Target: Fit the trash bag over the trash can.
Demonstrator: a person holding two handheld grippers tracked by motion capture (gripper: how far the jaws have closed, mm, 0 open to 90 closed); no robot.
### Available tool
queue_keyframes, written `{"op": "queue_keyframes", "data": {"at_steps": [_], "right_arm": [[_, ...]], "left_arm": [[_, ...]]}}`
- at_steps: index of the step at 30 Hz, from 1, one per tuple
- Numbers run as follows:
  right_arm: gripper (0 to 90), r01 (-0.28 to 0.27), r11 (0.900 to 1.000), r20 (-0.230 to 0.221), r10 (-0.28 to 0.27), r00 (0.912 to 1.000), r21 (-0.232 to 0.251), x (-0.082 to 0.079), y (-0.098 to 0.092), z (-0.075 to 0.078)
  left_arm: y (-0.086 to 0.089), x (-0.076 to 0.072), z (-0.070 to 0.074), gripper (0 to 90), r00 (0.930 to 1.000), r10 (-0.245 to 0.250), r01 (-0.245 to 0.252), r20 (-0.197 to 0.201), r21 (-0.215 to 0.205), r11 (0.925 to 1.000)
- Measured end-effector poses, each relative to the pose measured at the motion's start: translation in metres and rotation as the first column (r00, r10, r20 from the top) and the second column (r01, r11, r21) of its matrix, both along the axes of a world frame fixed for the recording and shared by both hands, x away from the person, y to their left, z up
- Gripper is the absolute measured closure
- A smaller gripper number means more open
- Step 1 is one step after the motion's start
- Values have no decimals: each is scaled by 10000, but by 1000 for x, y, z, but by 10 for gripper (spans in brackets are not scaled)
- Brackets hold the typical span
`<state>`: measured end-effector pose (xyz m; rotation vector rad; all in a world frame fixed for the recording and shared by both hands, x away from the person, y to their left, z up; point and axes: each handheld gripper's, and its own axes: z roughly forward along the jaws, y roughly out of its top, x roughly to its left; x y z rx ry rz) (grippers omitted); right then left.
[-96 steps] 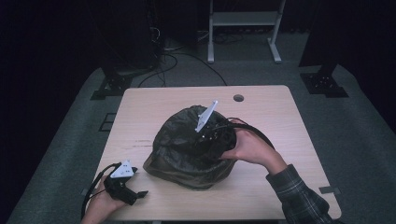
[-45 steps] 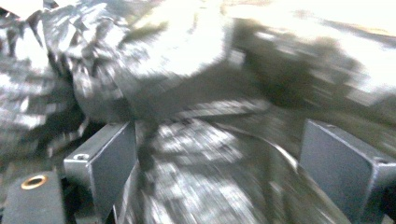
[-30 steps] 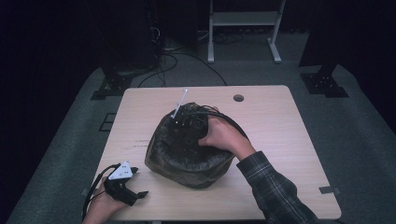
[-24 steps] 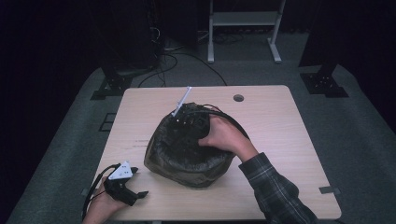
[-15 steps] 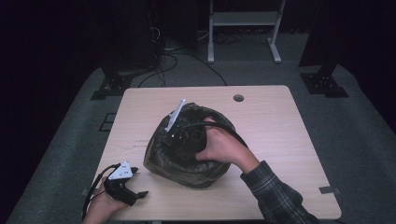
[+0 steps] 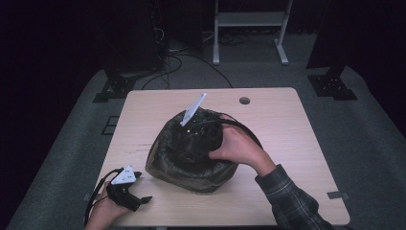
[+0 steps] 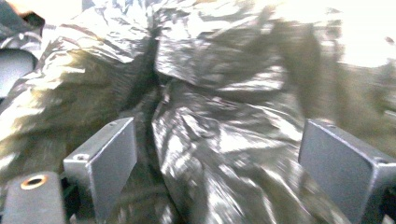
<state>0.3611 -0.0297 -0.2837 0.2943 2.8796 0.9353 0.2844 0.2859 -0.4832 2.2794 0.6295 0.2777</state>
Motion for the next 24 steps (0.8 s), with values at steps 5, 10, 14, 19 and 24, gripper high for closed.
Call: {"op": "queue_keyframes", "data": {"at_steps": [5,10,14,19,24], "right_arm": [[101,221,9964,243,-241,9994,820,-1,-31,14],[101,618,9883,514,-695,9963,1394,-4,-63,23],[101,858,9813,645,-982,9931,1722,-6,-84,26],[101,1214,9715,687,-1379,9881,2036,-8,-109,27],[101,1508,9635,686,-1696,9831,2211,-11,-130,25]], "left_arm": [[0,0,0,0,10000,0,0,5,4,10000],[0,0,0,0,10000,-1,1,5,3,10000],[0,0,0,0,10000,-14,14,6,7,10000],[0,0,0,0,10000,-28,28,7,6,10000],[0,0,0,0,10000,-30,30,9,11,10000]]}}
